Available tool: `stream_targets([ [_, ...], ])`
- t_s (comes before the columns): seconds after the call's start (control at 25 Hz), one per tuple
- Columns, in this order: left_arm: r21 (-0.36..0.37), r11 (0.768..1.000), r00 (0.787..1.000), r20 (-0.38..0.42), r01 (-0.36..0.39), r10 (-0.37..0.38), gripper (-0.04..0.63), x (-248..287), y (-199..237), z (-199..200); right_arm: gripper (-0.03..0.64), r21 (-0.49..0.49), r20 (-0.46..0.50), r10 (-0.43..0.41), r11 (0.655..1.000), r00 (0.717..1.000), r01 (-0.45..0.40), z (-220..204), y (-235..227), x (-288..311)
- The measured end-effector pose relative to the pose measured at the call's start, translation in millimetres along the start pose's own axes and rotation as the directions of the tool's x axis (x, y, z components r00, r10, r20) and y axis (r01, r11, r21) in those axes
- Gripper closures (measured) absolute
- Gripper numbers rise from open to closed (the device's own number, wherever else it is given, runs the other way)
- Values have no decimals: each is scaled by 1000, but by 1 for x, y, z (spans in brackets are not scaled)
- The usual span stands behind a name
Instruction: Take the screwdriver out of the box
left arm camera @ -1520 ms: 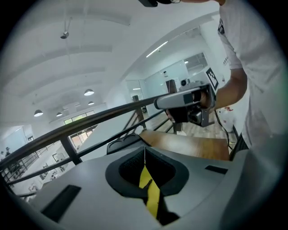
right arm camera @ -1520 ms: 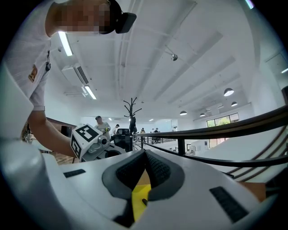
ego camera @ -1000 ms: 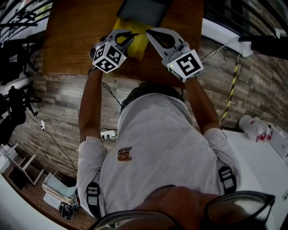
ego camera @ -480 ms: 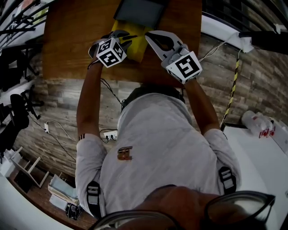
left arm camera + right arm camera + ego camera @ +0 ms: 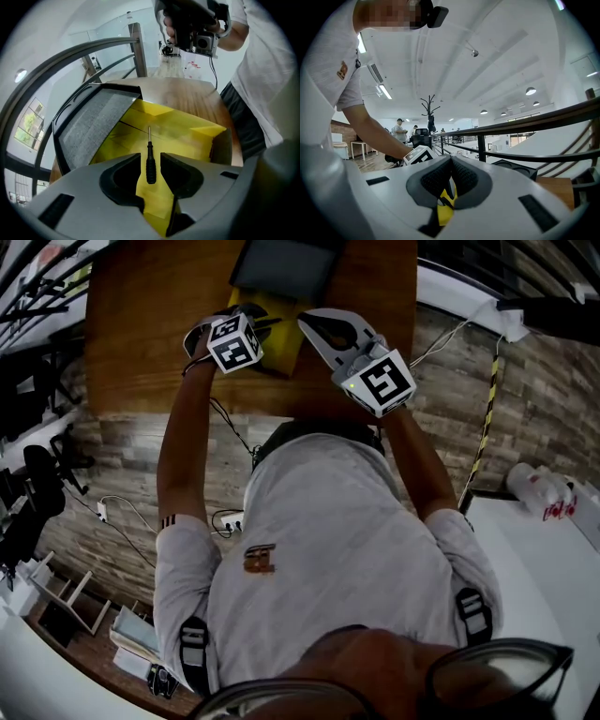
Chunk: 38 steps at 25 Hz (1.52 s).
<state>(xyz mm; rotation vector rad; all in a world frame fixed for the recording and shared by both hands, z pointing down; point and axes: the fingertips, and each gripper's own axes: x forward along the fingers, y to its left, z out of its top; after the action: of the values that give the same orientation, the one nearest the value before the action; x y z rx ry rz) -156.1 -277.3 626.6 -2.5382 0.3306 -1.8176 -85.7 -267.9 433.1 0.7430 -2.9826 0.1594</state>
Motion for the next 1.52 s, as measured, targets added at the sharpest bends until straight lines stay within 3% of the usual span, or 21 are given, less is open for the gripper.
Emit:
stream_targets([
  [0.4,39,994,992,-82,100,-96,457,21,-1,-2,585,18,-3,-24,1000,1000,24,-6,-13,-2],
  [0.88,-8,983,981,-71,183,-183,505,23,-3,-1,584,43,-14,-42,998,999,42,-10,-18,-6],
  [1.16,-54,987,986,-55,152,-155,517,19,-8,-3,584,33,-16,-40,999,999,40,-9,-7,-7],
  [1.52,-131,990,999,17,42,-40,518,1,-10,-4,584,15,-17,-43,999,999,43,-3,4,-11],
])
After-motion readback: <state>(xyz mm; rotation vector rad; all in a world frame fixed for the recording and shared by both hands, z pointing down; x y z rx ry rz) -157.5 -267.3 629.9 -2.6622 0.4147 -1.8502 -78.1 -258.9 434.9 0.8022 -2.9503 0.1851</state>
